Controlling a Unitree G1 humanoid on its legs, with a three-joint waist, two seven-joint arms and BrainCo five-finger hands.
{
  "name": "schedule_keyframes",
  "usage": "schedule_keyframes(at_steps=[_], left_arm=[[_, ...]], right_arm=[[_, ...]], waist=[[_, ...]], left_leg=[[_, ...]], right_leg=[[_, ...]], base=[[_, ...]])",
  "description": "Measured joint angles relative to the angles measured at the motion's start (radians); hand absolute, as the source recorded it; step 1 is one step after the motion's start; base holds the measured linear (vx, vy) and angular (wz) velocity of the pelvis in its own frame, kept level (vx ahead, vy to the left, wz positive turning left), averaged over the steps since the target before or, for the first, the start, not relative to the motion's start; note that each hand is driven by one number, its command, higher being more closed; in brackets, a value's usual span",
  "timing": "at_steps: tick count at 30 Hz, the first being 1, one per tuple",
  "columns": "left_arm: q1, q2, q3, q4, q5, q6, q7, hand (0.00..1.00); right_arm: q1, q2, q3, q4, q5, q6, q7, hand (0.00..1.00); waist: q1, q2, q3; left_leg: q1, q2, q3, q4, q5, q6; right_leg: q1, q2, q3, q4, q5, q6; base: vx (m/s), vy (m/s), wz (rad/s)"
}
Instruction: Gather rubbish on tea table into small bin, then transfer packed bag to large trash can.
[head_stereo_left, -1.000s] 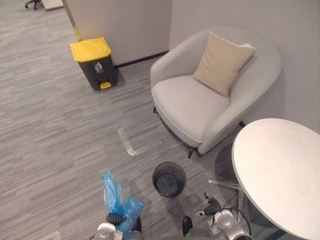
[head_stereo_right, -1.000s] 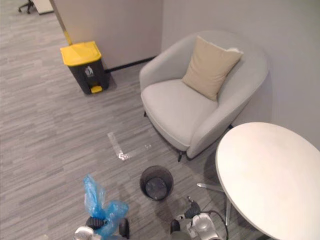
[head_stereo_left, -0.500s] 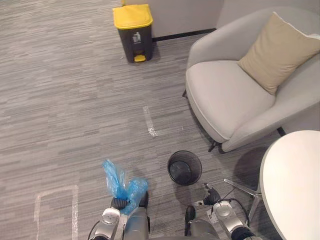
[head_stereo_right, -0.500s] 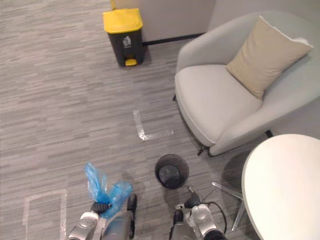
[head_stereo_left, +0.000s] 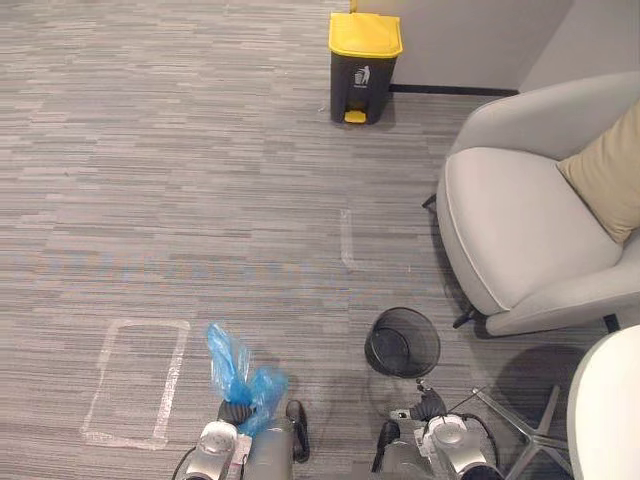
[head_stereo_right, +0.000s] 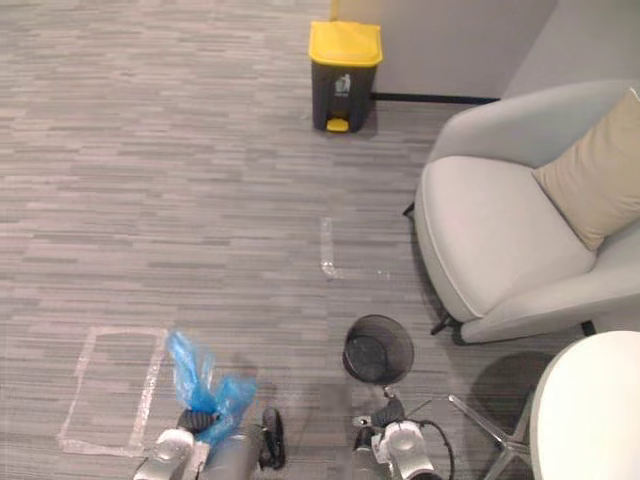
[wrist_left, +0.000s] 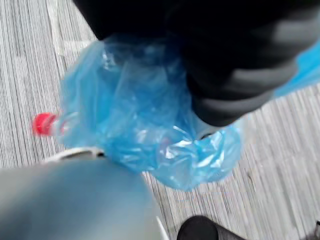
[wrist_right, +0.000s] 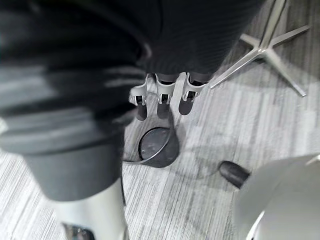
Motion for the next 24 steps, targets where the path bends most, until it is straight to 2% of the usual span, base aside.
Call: schedule_keyframes(at_steps=[1, 2, 4, 5, 6, 8, 9, 10, 11, 12, 13, 14, 15, 16, 17, 18, 19, 21, 22, 23, 24], left_arm=[[0.000, 0.005, -0.007, 0.001, 0.000, 0.002, 0.001, 1.00], [0.002, 0.009, -0.014, 0.001, 0.000, 0.006, 0.000, 1.00], [0.003, 0.019, -0.016, -0.001, -0.001, 0.011, 0.002, 1.00], [0.003, 0.025, -0.016, -0.001, -0.002, 0.011, 0.004, 1.00], [0.002, 0.026, -0.015, -0.001, -0.002, 0.011, 0.005, 1.00], [-0.013, 0.026, -0.015, -0.001, -0.001, 0.012, 0.011, 1.00], [-0.016, 0.025, -0.016, -0.001, -0.001, 0.011, 0.011, 1.00], [-0.020, 0.025, -0.016, 0.001, 0.001, 0.011, 0.010, 1.00], [-0.020, 0.022, -0.017, 0.004, 0.003, 0.011, 0.009, 1.00], [-0.021, 0.011, -0.016, 0.005, 0.003, 0.009, 0.008, 1.00], [-0.022, 0.011, -0.015, 0.005, 0.003, 0.007, 0.006, 1.00], [-0.027, 0.009, -0.009, 0.004, 0.003, 0.007, 0.005, 1.00], [-0.027, -0.002, 0.013, 0.002, 0.004, 0.006, 0.001, 1.00], [-0.019, -0.017, 0.037, 0.000, 0.004, 0.005, 0.000, 1.00], [-0.013, -0.027, 0.050, -0.003, 0.003, 0.002, -0.001, 1.00], [-0.005, -0.040, 0.061, -0.012, 0.003, -0.002, -0.001, 1.00], [-0.002, -0.052, 0.061, -0.020, 0.003, -0.002, -0.004, 1.00], [-0.007, -0.058, 0.061, -0.023, 0.003, -0.003, -0.008, 1.00], [-0.013, -0.059, 0.064, -0.030, -0.002, -0.006, -0.010, 1.00], [-0.022, -0.060, 0.061, -0.028, 0.001, -0.008, -0.010, 1.00], [-0.022, -0.071, 0.058, -0.025, 0.001, -0.008, -0.009, 1.00]], right_arm=[[-0.002, 0.000, 0.000, 0.000, 0.000, 0.001, 0.001, 0.00], [-0.007, 0.001, 0.001, 0.000, 0.001, 0.003, 0.001, 0.00], [-0.001, 0.013, 0.004, 0.002, 0.002, 0.003, 0.002, 0.00], [-0.003, 0.015, 0.014, 0.004, 0.002, 0.002, 0.003, 0.00], [-0.005, 0.014, 0.018, 0.005, 0.002, 0.002, 0.002, 0.00], [-0.018, 0.008, 0.029, 0.011, 0.001, 0.002, 0.002, 0.00], [-0.019, 0.008, 0.028, 0.012, 0.001, 0.002, 0.002, 0.00], [-0.012, 0.008, 0.027, 0.012, 0.001, 0.002, 0.002, 0.00], [0.000, 0.007, 0.017, 0.011, 0.002, 0.001, 0.003, 0.00], [0.010, 0.002, -0.014, 0.008, 0.002, -0.001, 0.005, 0.00], [0.007, -0.003, -0.017, 0.007, 0.002, -0.001, 0.005, 0.00], [0.004, -0.008, -0.020, 0.007, 0.001, -0.001, 0.006, 0.00], [0.009, -0.011, -0.022, 0.007, 0.002, -0.001, 0.006, 0.00], [0.020, -0.011, -0.019, 0.001, 0.002, 0.002, 0.006, 0.00], [0.021, -0.009, -0.018, -0.010, 0.002, 0.002, 0.006, 0.00], [0.023, -0.006, -0.020, -0.020, 0.003, 0.002, 0.006, 0.00], [0.016, -0.004, -0.024, -0.028, 0.004, 0.002, 0.004, 0.00], [-0.020, 0.009, -0.043, -0.032, 0.004, 0.002, 0.002, 0.00], [-0.037, 0.016, -0.053, -0.039, 0.004, 0.002, -0.002, 0.00], [-0.045, 0.016, -0.056, -0.044, 0.004, 0.000, -0.007, 0.00], [-0.047, -0.001, -0.060, -0.042, 0.004, -0.002, -0.009, 0.00]], waist=[[0.001, -0.004, 0.003], [-0.001, 0.005, 0.009], [-0.013, 0.011, 0.013], [-0.013, 0.009, 0.013], [-0.013, 0.009, 0.014], [-0.014, 0.002, 0.017], [-0.018, 0.002, 0.017], [-0.023, -0.006, 0.013], [-0.029, -0.015, 0.009], [-0.036, 0.010, 0.009], [-0.038, 0.017, 0.006], [-0.038, 0.020, 0.008], [-0.041, 0.022, 0.009], [-0.037, 0.019, 0.011], [-0.025, 0.018, 0.010], [-0.012, 0.019, 0.011], [0.000, 0.019, 0.011], [0.010, 0.015, 0.014], [0.014, 0.012, 0.018], [0.021, 0.017, 0.024], [0.030, 0.045, 0.026]], left_leg=[[0.002, -0.018, -0.007, 0.010, -0.013, 0.016], [0.025, -0.021, -0.016, 0.008, -0.023, 0.030], [0.077, -0.014, -0.044, -0.003, -0.043, 0.036], [0.121, -0.011, -0.050, -0.031, -0.047, 0.041], [0.141, -0.008, -0.050, -0.045, -0.050, 0.041], [0.213, -0.004, -0.066, -0.101, -0.052, 0.028], [0.225, -0.006, -0.073, -0.114, -0.053, 0.023], [0.251, -0.015, -0.089, -0.137, -0.062, 0.005], [0.273, -0.019, -0.107, -0.144, -0.067, -0.005], [0.291, 0.002, -0.127, -0.143, -0.065, -0.022], [0.292, 0.013, -0.129, -0.137, -0.053, -0.045], [0.289, 0.019, -0.125, -0.093, -0.022, -0.097], [0.259, 0.025, -0.118, 0.027, 0.008, -0.148], [0.193, 0.054, -0.094, 0.223, 0.038, -0.187], [0.164, 0.075, -0.064, 0.318, 0.015, -0.164], [0.118, 0.100, -0.024, 0.392, -0.026, -0.120], [0.056, 0.112, -0.005, 0.388, -0.057, -0.078], [-0.038, 0.117, -0.012, 0.302, -0.065, -0.065], [-0.088, 0.114, -0.035, 0.211, -0.046, -0.063], [-0.102, 0.109, -0.082, 0.079, 0.025, -0.080], [-0.074, 0.125, -0.131, -0.127, 0.226, -0.128]], right_leg=[[-0.045, -0.013, 0.032, 0.113, 0.010, -0.023], [-0.121, -0.016, 0.079, 0.271, 0.032, -0.071], [-0.157, 0.037, 0.112, 0.355, -0.026, -0.075], [-0.174, 0.083, 0.096, 0.342, -0.043, -0.082], [-0.183, 0.105, 0.082, 0.322, -0.046, -0.090], [-0.223, 0.178, -0.007, 0.200, -0.027, -0.121], [-0.231, 0.190, -0.020, 0.162, -0.014, -0.133], [-0.230, 0.212, -0.025, 0.076, 0.037, -0.178], [-0.223, 0.217, -0.022, 0.064, 0.103, -0.222], [-0.192, 0.222, -0.053, 0.057, 0.099, -0.238], [-0.173, 0.227, -0.067, 0.043, 0.093, -0.243], [-0.129, 0.229, -0.081, 0.014, 0.085, -0.245], [-0.073, 0.234, -0.082, -0.022, 0.083, -0.246], [0.017, 0.243, -0.071, -0.085, 0.083, -0.246], [0.064, 0.249, -0.057, -0.113, 0.079, -0.252], [0.117, 0.251, -0.039, -0.135, 0.073, -0.261], [0.150, 0.245, -0.019, -0.144, 0.073, -0.262], [0.167, 0.225, 0.011, -0.144, 0.070, -0.258], [0.180, 0.203, 0.028, -0.141, 0.051, -0.229], [0.204, 0.185, 0.044, -0.139, 0.015, -0.187], [0.228, 0.190, 0.068, -0.143, -0.035, -0.117]], base=[[0.18, 0.113, 0.06], [0.20, 0.116, 0.12], [0.27, 0.051, 0.24], [0.33, -0.020, 0.21], [0.37, -0.050, 0.13], [0.37, -0.051, 0.19], [0.42, -0.057, 0.38], [0.37, -0.056, 0.49], [0.53, -0.081, 0.62], [0.58, -0.087, 0.50], [0.59, -0.089, 0.46], [0.56, -0.089, 0.41], [0.56, -0.072, 0.44], [0.55, -0.052, 0.22], [0.53, 0.007, -0.03], [0.54, 0.086, -0.28], [0.51, 0.117, -0.36], [0.33, 0.147, -0.41], [0.35, 0.233, -0.44], [0.44, 0.308, -0.59], [0.43, 0.321, -0.42]])
